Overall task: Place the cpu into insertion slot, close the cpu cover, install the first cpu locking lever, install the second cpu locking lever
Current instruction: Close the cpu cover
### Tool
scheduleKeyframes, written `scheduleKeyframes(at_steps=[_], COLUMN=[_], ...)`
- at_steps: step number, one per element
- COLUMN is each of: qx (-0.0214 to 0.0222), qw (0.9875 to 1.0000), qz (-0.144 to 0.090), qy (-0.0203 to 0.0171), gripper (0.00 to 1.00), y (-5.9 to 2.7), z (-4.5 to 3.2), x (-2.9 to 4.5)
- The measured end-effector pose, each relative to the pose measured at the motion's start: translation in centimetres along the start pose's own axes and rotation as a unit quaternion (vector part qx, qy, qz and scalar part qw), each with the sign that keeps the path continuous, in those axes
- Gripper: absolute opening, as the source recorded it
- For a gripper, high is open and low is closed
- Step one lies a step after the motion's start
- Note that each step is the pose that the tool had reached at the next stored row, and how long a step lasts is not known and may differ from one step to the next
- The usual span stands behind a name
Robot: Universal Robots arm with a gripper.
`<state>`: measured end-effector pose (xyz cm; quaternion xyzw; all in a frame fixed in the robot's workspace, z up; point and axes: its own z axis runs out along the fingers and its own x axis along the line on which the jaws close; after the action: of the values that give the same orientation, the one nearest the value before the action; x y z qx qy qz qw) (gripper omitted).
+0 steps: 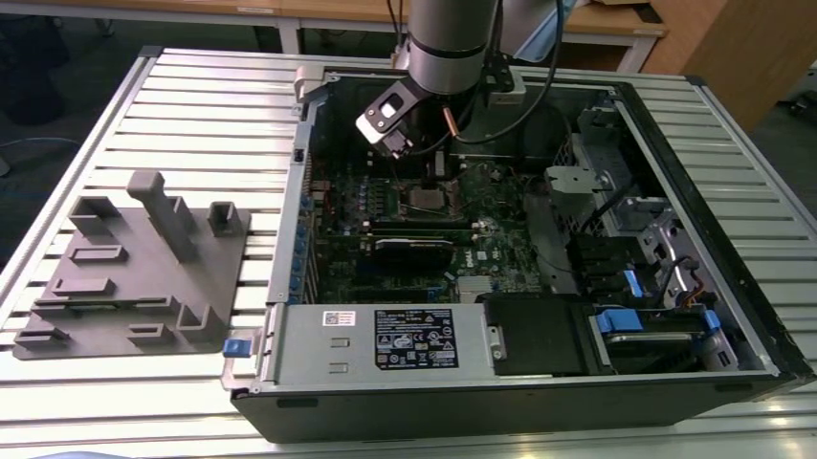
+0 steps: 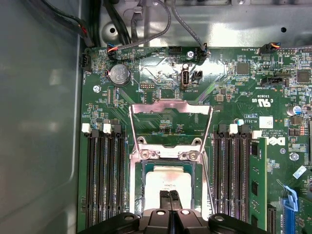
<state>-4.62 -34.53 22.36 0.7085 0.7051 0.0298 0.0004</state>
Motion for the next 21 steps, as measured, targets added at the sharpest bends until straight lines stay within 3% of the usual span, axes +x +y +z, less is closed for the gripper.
scheduleKeyframes(at_steps=[12, 21], qx=[0.0, 0.0001], qw=[1.0, 1.0], qz=[0.0, 0.0], qy=[0.0, -0.0001], gripper=[0.11, 0.11], y=[0.02, 0.09], z=[-0.6, -0.64], x=[0.02, 0.02])
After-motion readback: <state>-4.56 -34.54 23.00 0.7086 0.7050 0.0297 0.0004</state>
